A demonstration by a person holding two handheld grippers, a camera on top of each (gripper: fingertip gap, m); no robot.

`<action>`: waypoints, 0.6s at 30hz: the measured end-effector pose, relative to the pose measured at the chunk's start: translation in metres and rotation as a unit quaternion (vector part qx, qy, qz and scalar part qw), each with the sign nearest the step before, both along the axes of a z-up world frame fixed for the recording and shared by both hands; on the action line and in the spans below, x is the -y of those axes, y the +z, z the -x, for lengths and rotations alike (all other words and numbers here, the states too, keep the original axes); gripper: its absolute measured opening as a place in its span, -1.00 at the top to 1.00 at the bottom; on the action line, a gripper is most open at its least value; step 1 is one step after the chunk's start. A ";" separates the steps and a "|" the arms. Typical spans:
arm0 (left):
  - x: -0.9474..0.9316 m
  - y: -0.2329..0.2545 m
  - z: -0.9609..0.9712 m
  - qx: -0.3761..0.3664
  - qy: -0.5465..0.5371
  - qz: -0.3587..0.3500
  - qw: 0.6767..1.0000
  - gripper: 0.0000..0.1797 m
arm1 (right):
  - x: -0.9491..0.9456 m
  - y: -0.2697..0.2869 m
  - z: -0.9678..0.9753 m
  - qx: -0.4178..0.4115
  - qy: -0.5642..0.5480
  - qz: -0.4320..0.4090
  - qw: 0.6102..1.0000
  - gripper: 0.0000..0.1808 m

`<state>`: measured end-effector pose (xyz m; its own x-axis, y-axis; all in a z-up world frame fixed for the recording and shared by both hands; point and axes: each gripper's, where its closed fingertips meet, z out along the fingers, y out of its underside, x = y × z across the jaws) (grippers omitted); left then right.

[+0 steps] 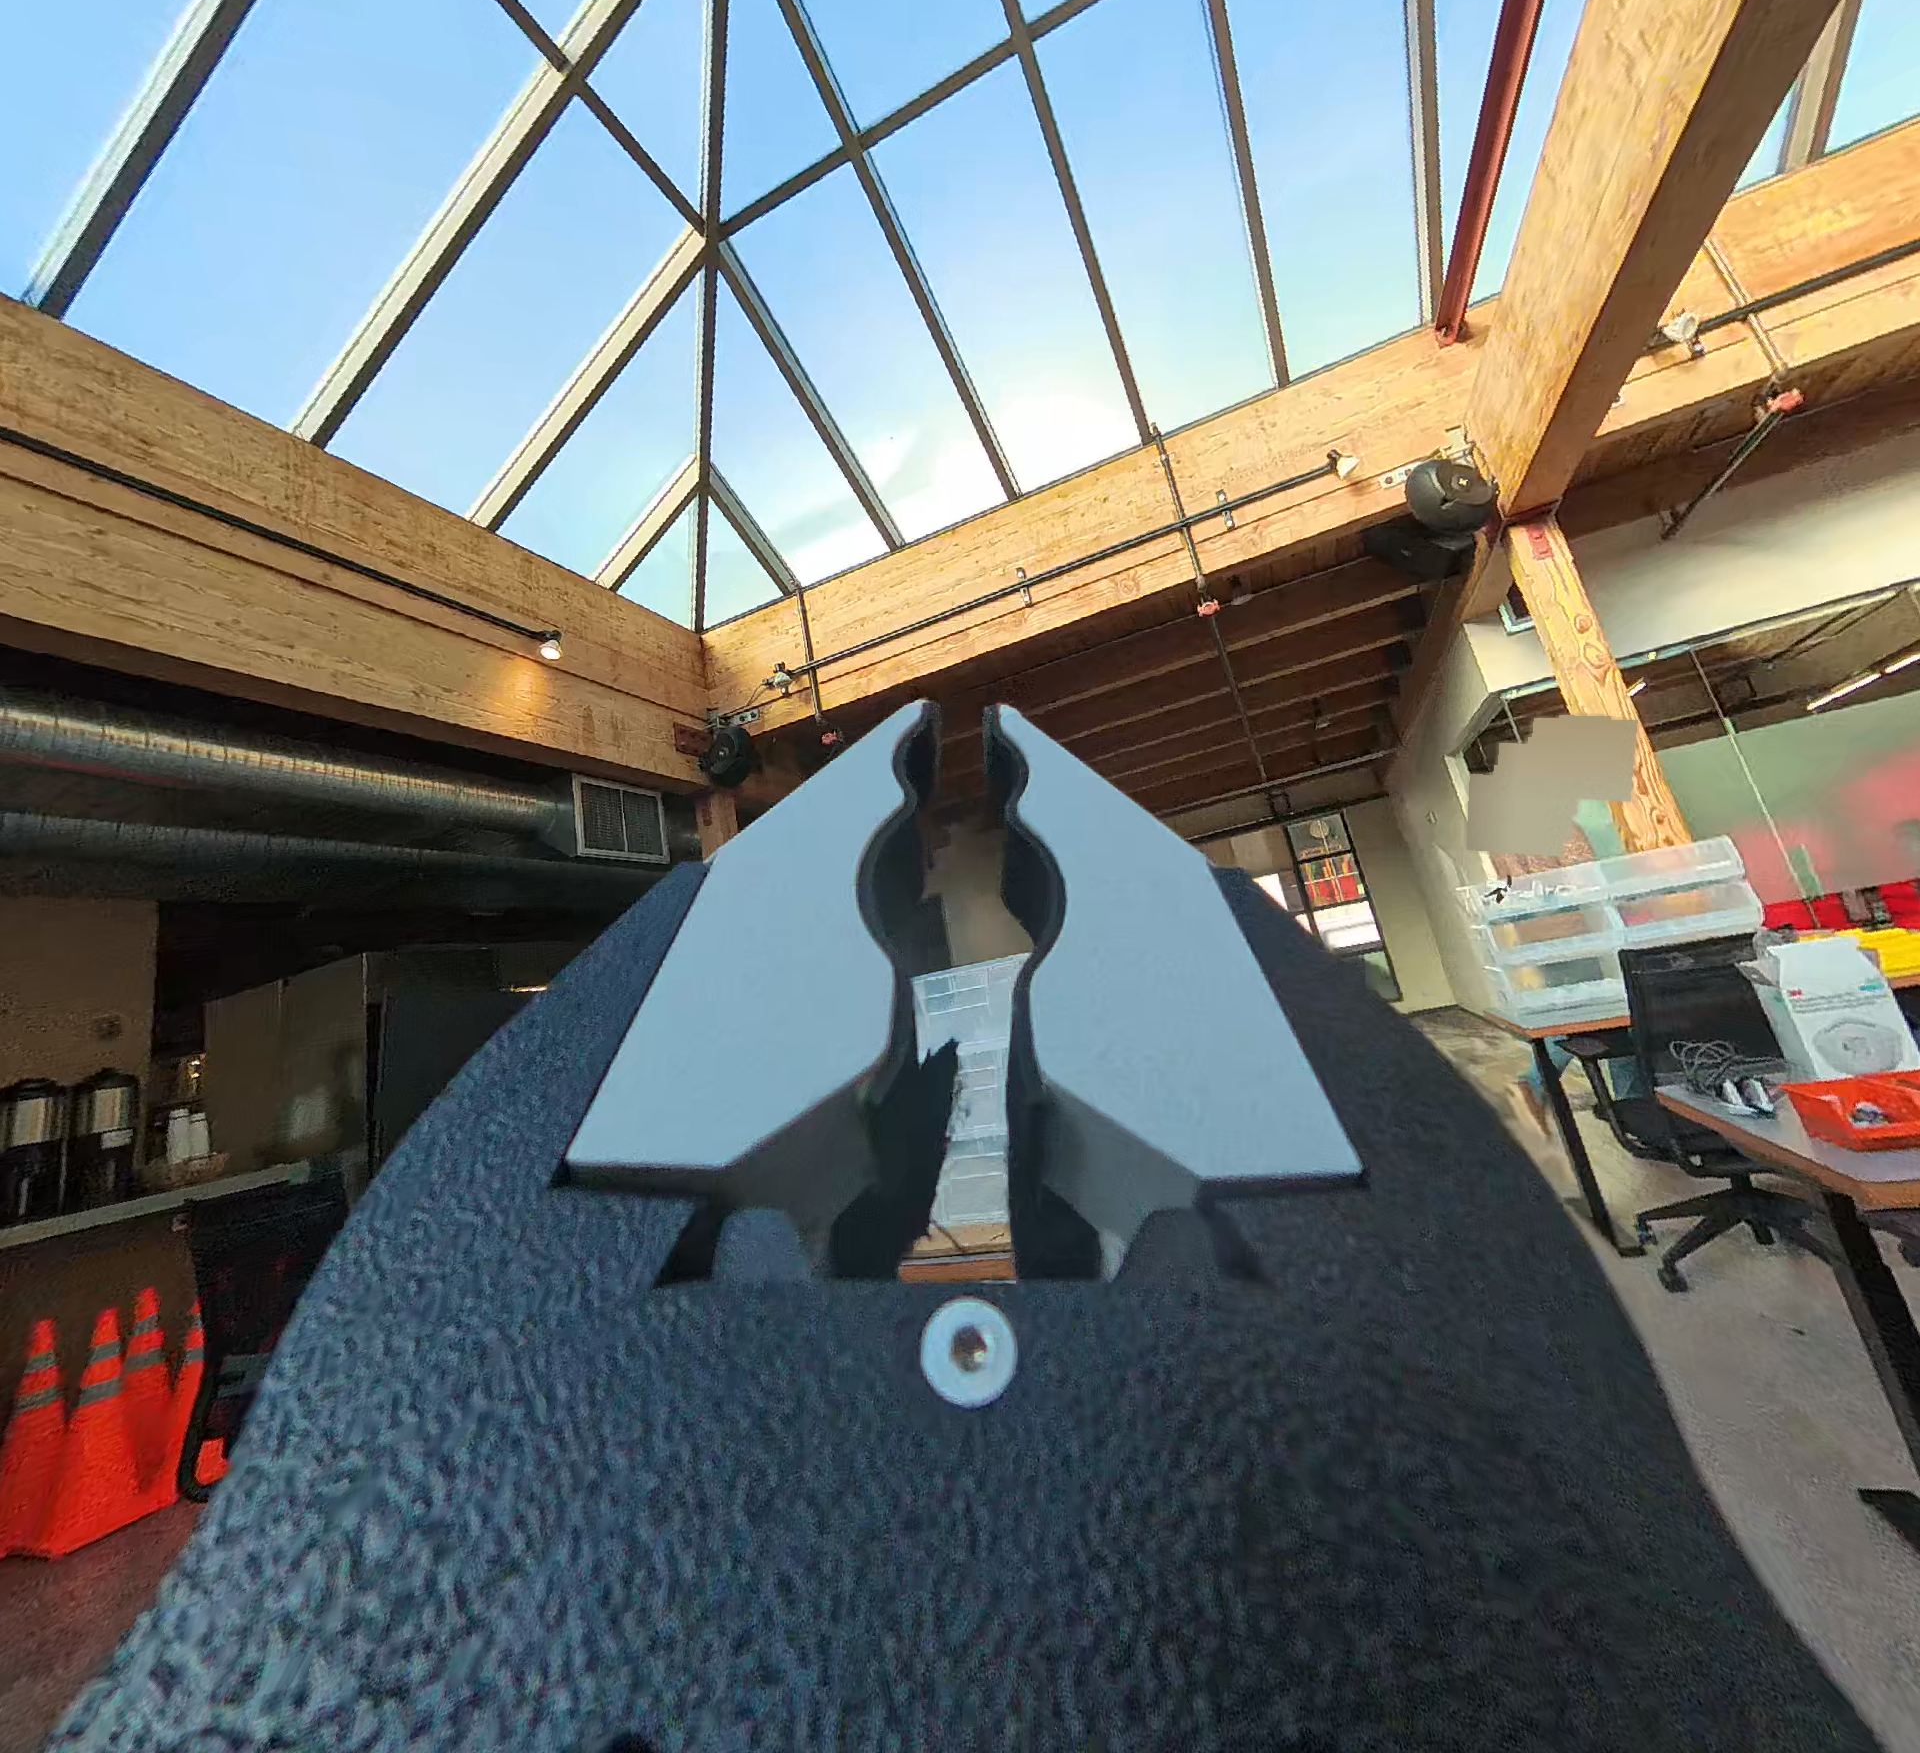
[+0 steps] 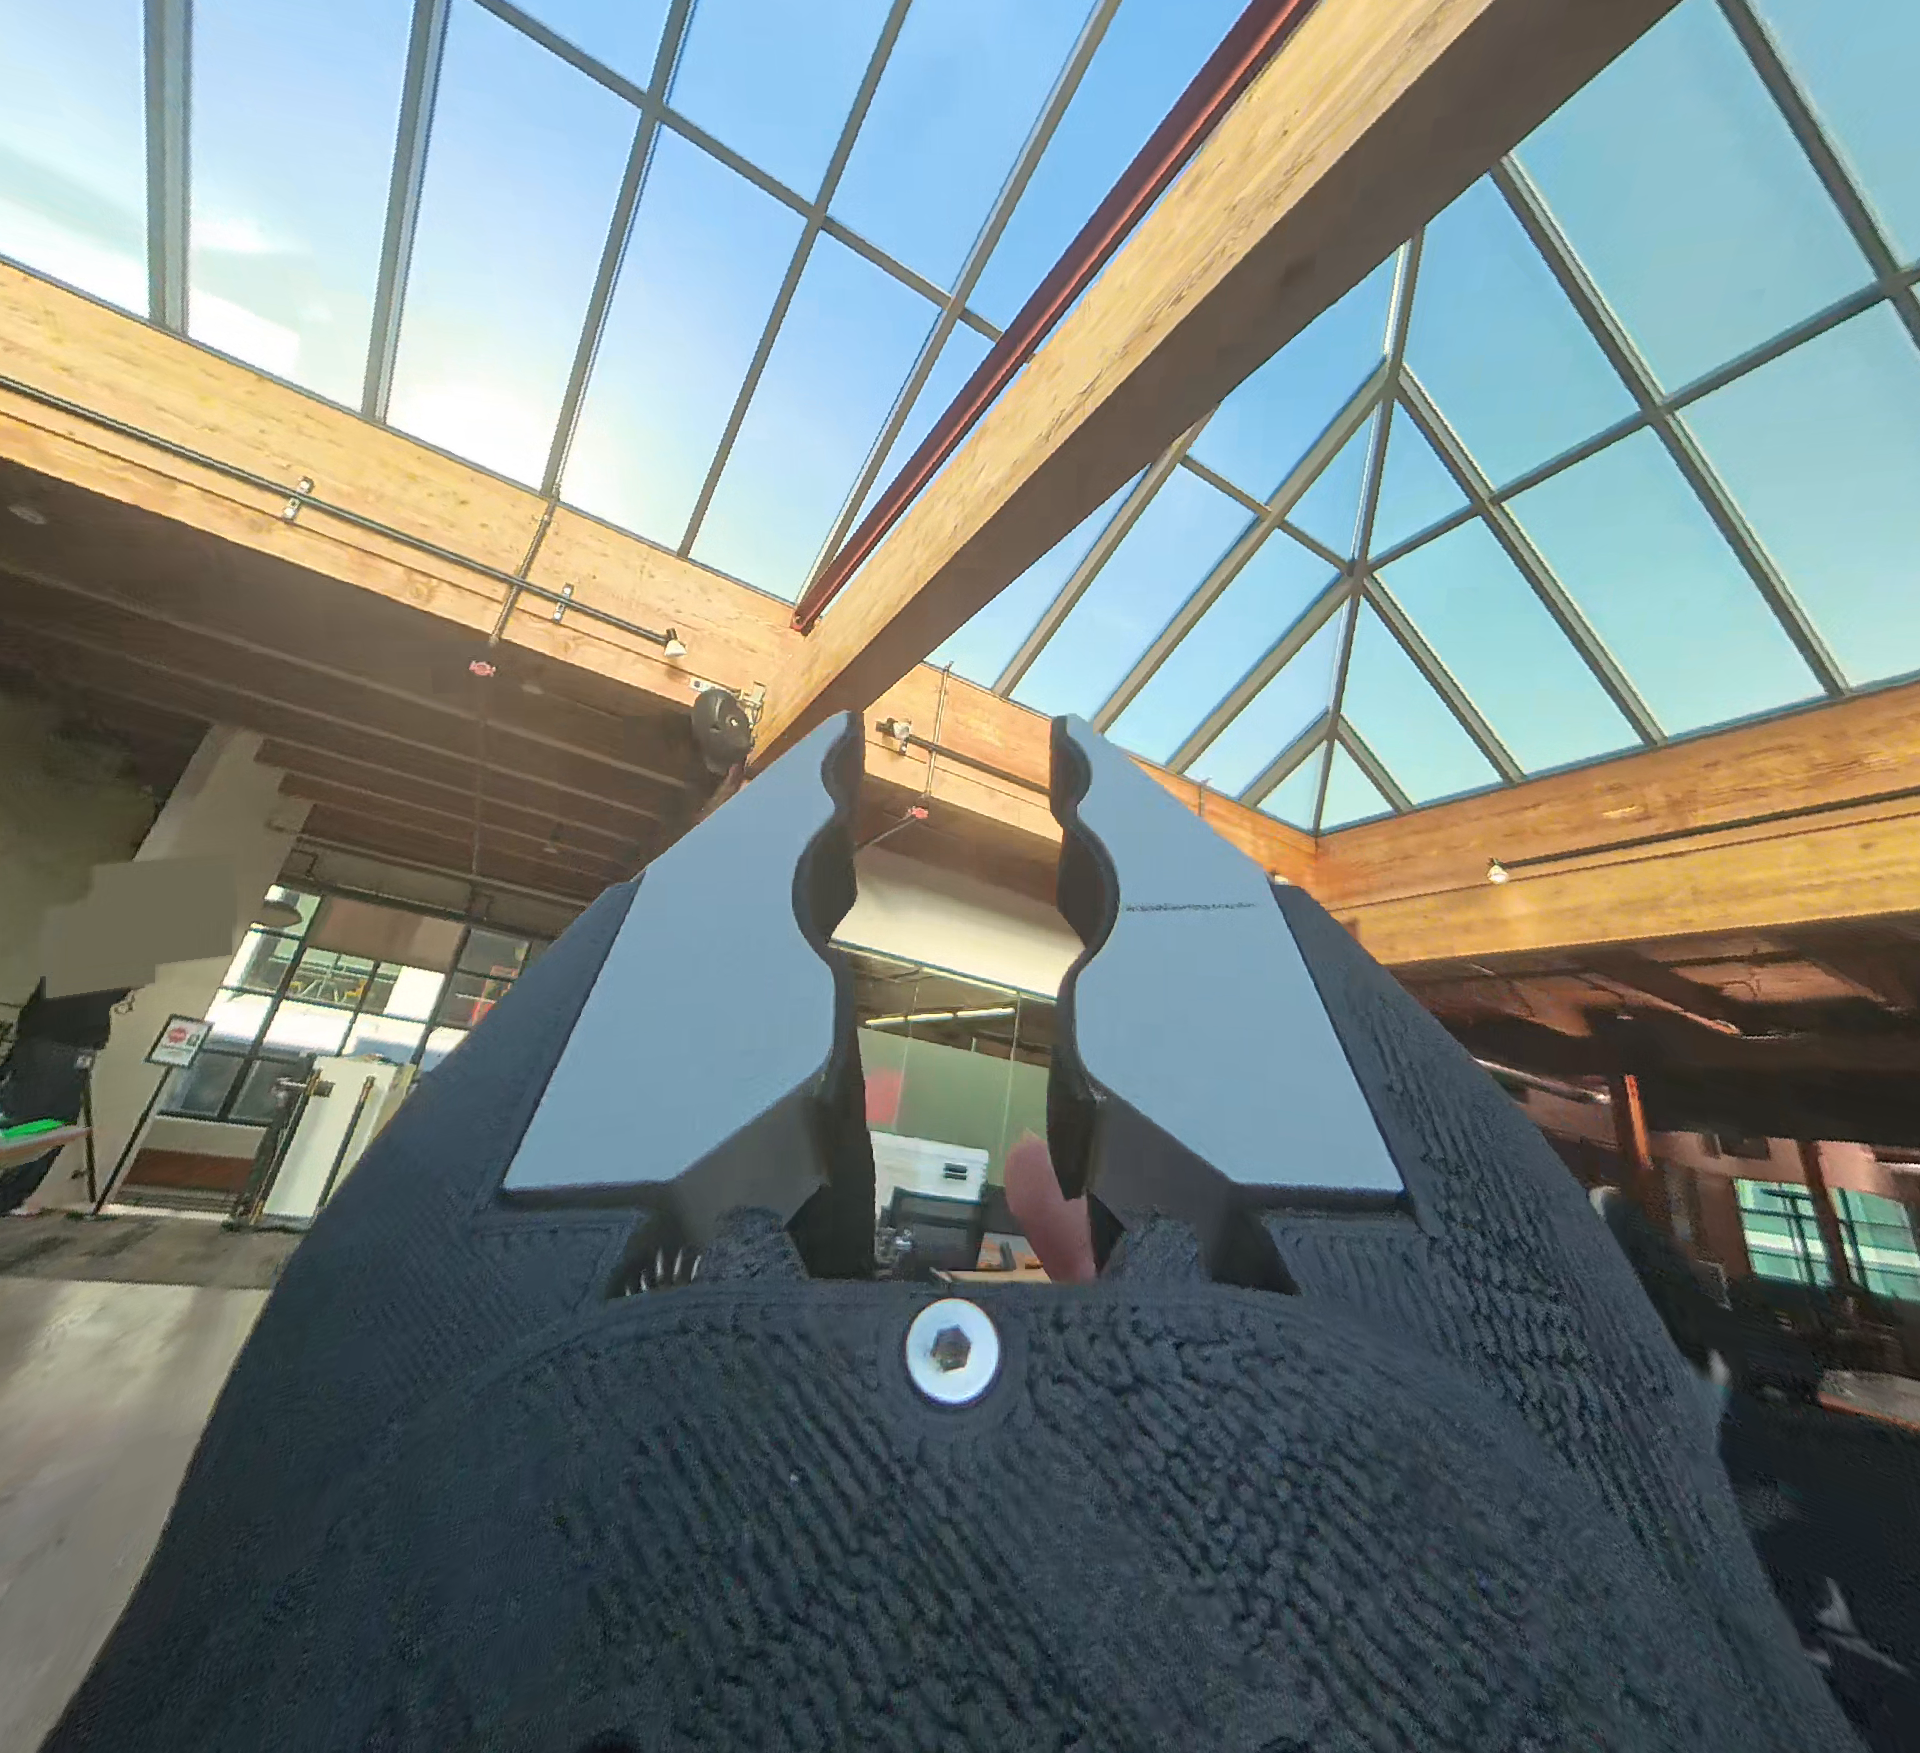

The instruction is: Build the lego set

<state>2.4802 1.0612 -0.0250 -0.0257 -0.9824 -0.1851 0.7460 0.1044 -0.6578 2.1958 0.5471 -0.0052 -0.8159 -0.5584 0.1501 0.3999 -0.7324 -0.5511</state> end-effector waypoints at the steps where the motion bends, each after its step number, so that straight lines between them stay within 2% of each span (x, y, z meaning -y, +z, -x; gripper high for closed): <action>1: 0.014 -0.002 -0.023 -0.003 0.012 -0.007 1.000 0.95 | 0.020 -0.005 -0.029 -0.008 0.008 -0.003 1.000 0.69; 4: 0.054 0.007 -0.096 -0.001 0.042 -0.009 0.999 1.00 | 0.080 -0.007 -0.125 -0.024 0.048 -0.021 0.998 0.73; 6: 0.091 0.017 -0.147 -0.019 0.012 -0.009 1.000 1.00 | 0.118 -0.001 -0.201 -0.064 0.100 -0.052 0.992 0.73; 9: 0.159 0.016 -0.220 -0.049 -0.051 -0.088 0.994 1.00 | 0.146 0.003 -0.317 -0.138 0.192 -0.050 0.970 0.73; 12: 0.210 -0.009 -0.289 -0.115 -0.094 -0.134 0.980 1.00 | 0.155 -0.002 -0.421 -0.172 0.283 -0.046 0.942 0.73; 14: 0.249 -0.043 -0.331 -0.184 -0.161 -0.185 0.952 1.00 | 0.154 -0.012 -0.487 -0.192 0.333 -0.038 0.923 0.73; 18: 0.286 -0.078 -0.416 -0.191 -0.176 -0.239 0.936 1.00 | 0.156 -0.033 -0.612 -0.212 0.391 -0.009 0.895 0.73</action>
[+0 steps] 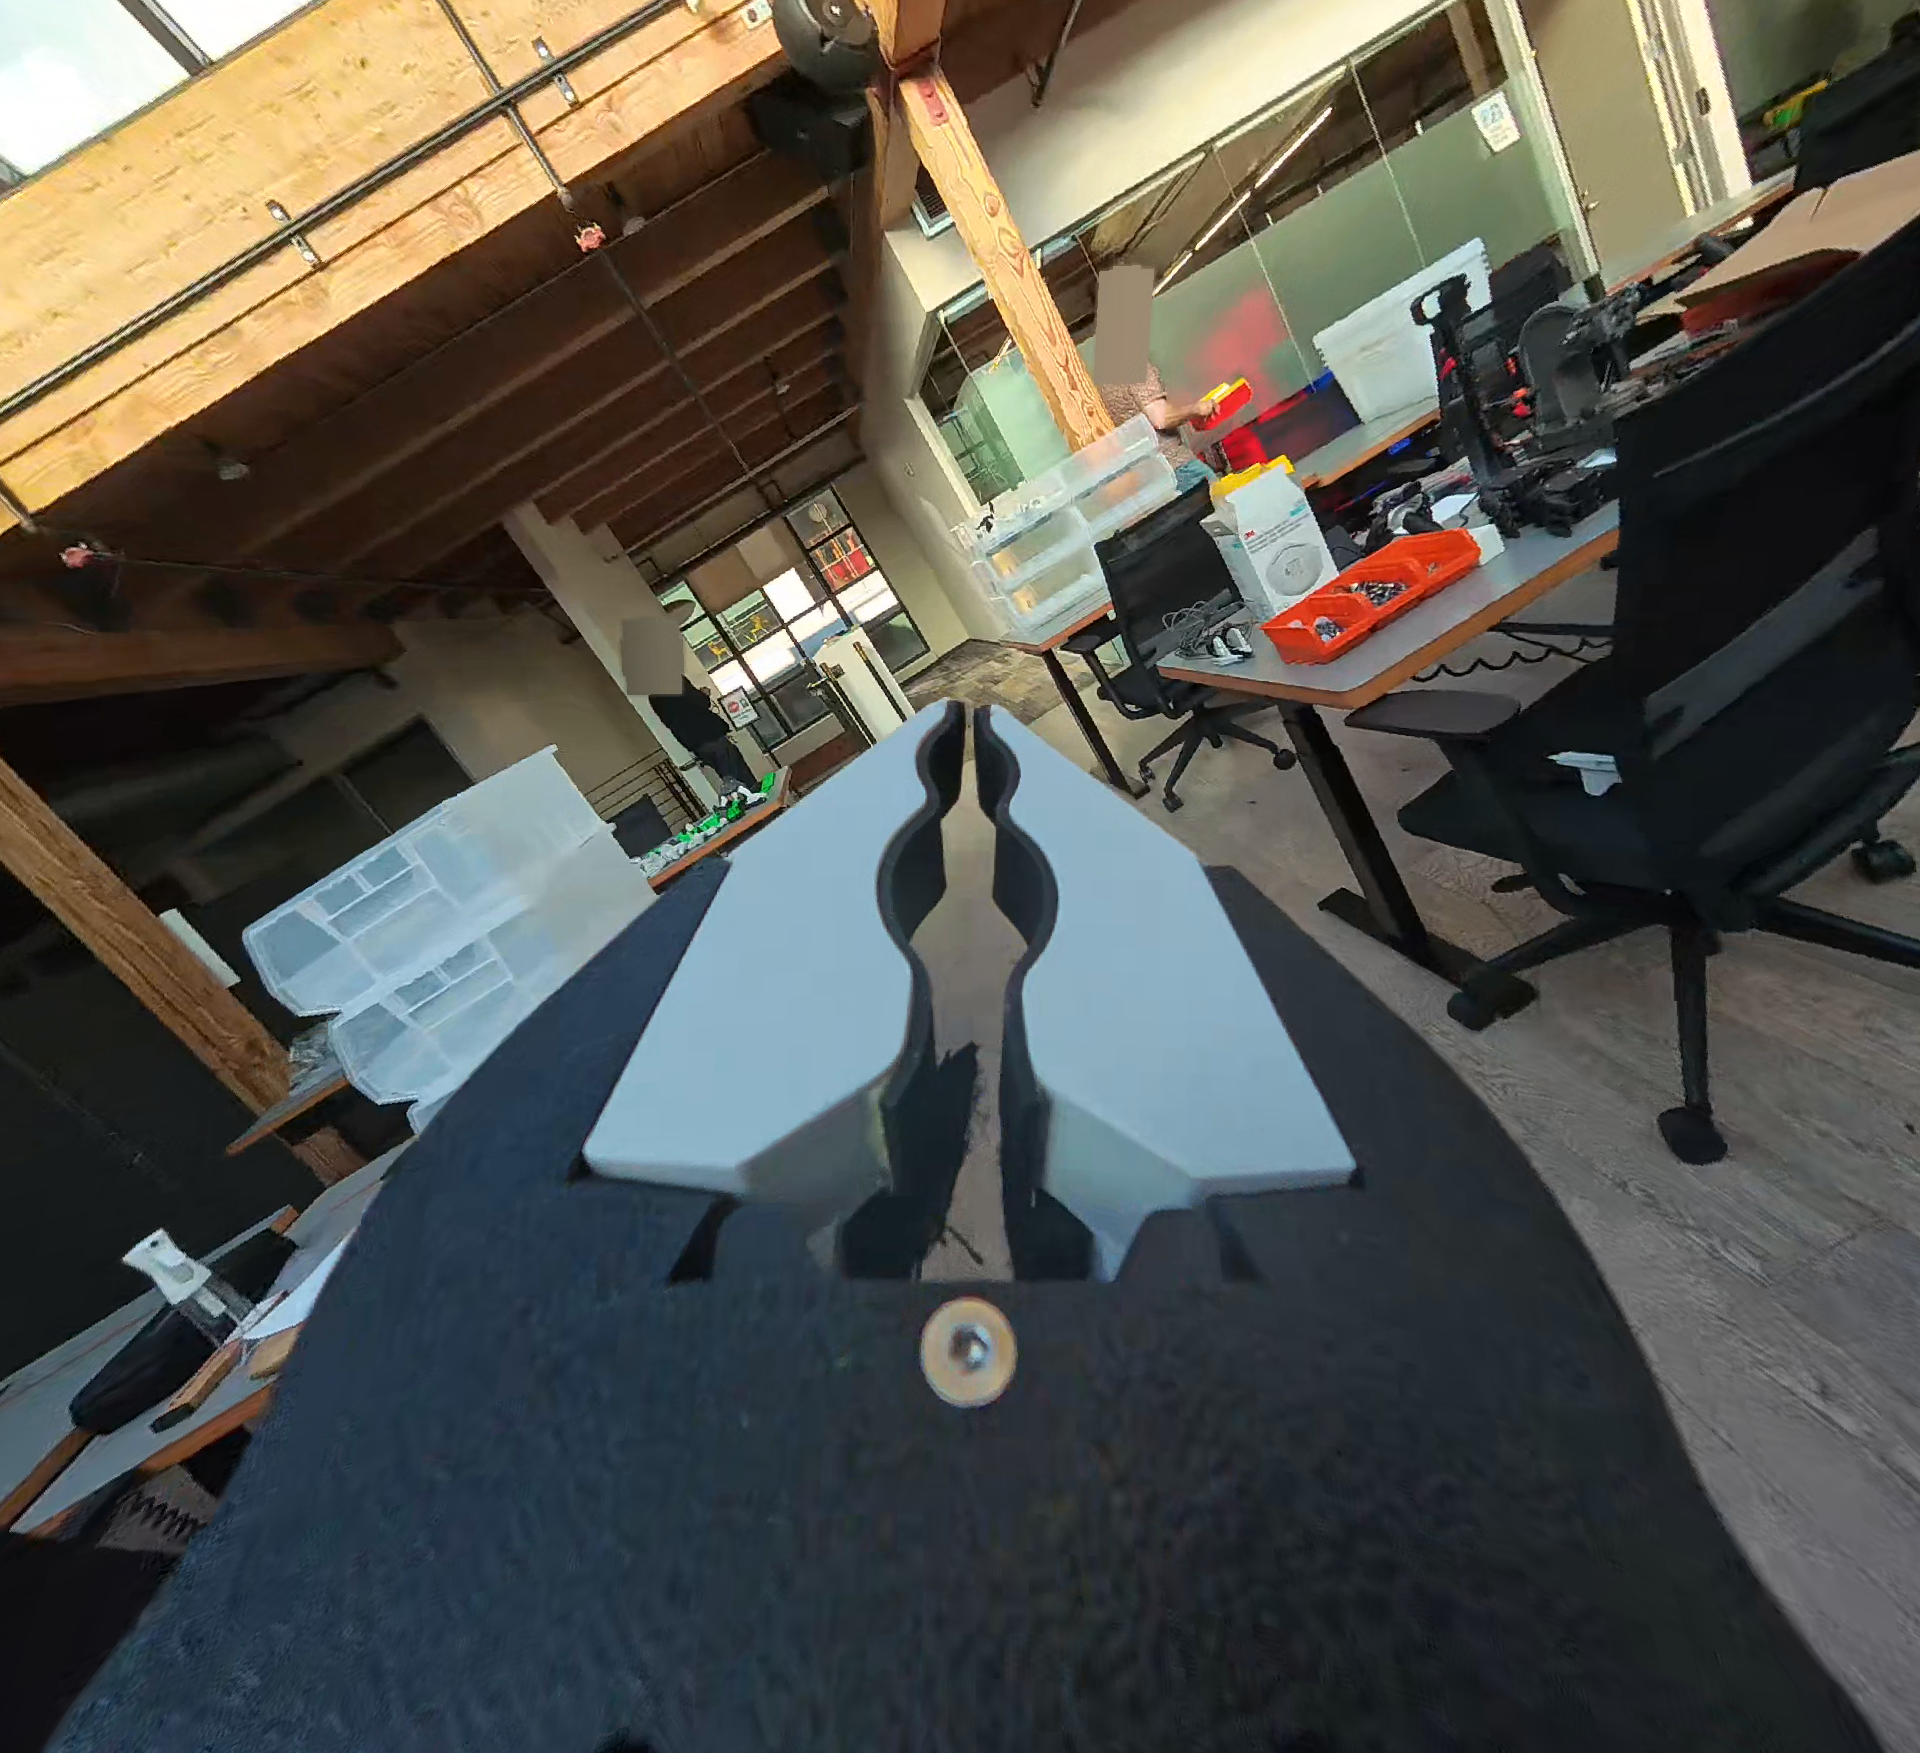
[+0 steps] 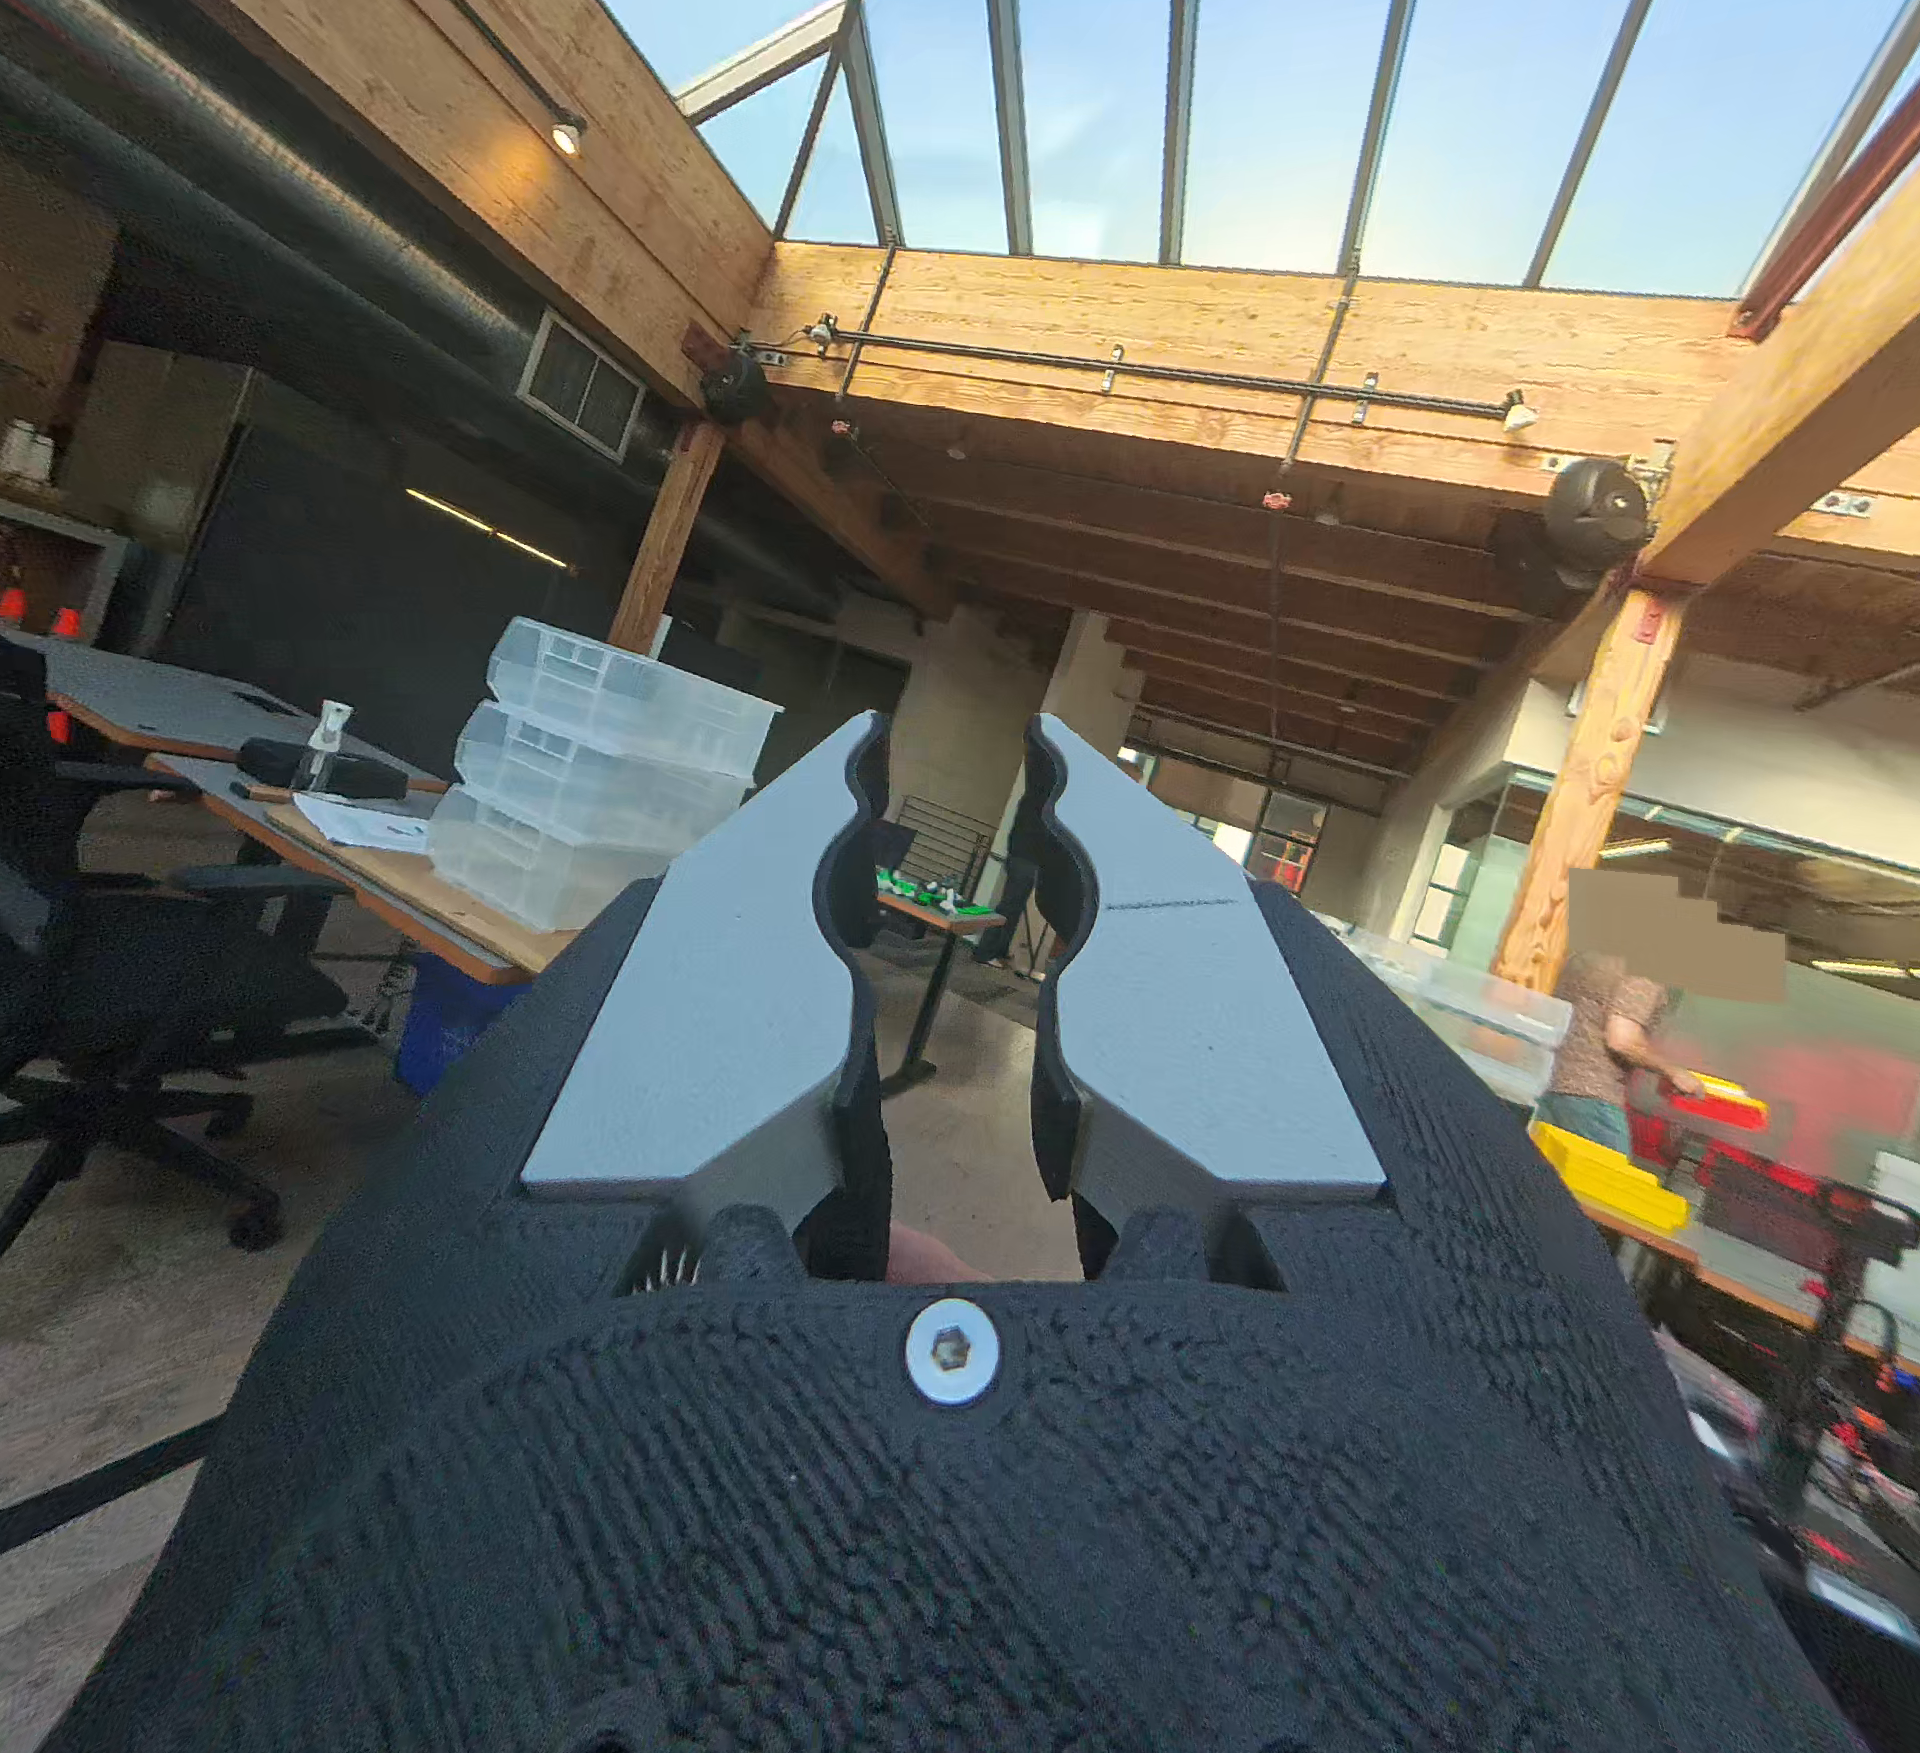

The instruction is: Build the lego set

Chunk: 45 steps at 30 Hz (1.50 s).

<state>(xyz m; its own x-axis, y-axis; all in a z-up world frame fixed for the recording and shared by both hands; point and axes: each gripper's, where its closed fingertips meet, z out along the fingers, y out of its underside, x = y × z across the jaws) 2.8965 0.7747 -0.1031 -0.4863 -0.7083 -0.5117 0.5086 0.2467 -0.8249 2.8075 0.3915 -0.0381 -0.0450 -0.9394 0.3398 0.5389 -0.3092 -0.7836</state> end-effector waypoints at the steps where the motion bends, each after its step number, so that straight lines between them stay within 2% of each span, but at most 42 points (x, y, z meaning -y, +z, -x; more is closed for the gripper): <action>1: 0.006 -0.006 -0.026 0.003 0.001 -0.012 1.000 1.00 | 0.002 -0.004 -0.031 0.000 0.010 0.007 1.000 0.73; 4: 0.027 -0.014 -0.113 -0.005 -0.008 -0.040 0.999 0.98 | 0.016 -0.009 -0.129 -0.009 0.021 0.017 1.000 0.73; 6: 0.046 -0.002 -0.173 -0.012 -0.022 -0.030 0.999 0.97 | 0.027 0.000 -0.191 -0.009 0.024 0.011 1.000 0.70; 10: 0.104 0.017 -0.271 0.008 -0.110 -0.034 0.993 0.98 | 0.042 0.013 -0.287 -0.001 0.030 0.051 0.998 0.62; 16: 0.193 0.018 -0.383 0.019 -0.224 -0.018 0.974 1.00 | 0.065 -0.022 -0.432 -0.052 0.095 0.079 0.991 0.54; 22: 0.263 -0.004 -0.514 0.008 -0.267 -0.007 0.964 1.00 | 0.082 -0.049 -0.590 -0.059 0.185 0.133 0.972 0.44; 27: 0.309 0.016 -0.669 0.005 -0.202 0.030 0.979 1.00 | 0.139 -0.050 -0.739 -0.090 0.151 0.173 0.969 0.39; 31: 0.328 0.030 -0.793 0.024 -0.099 0.018 0.995 1.00 | 0.201 -0.033 -0.844 -0.090 0.100 0.119 0.984 0.42; 33: 0.341 0.030 -0.837 0.023 -0.102 0.037 0.994 1.00 | 0.230 -0.033 -0.897 -0.100 0.067 0.083 0.989 0.43; 36: 0.362 0.020 -0.897 0.017 -0.131 0.072 0.989 0.97 | 0.253 -0.046 -0.970 -0.114 0.050 0.085 0.989 0.45; 41: 0.383 -0.024 -1.045 0.029 -0.068 0.032 0.997 0.96 | 0.287 -0.067 -1.099 -0.108 0.038 0.072 0.991 0.46; 45: 0.414 -0.022 -1.172 0.027 -0.081 0.017 0.996 0.95 | 0.327 -0.060 -1.214 -0.095 0.011 0.036 0.995 0.46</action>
<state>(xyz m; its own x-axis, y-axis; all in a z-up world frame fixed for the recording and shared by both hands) 4.0684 0.3612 -0.1252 -0.5681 -0.6401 -0.5172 0.5839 0.1294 -0.8014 4.0212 0.0640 -0.0978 0.0462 -0.9128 0.4058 0.3910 -0.3573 -0.8482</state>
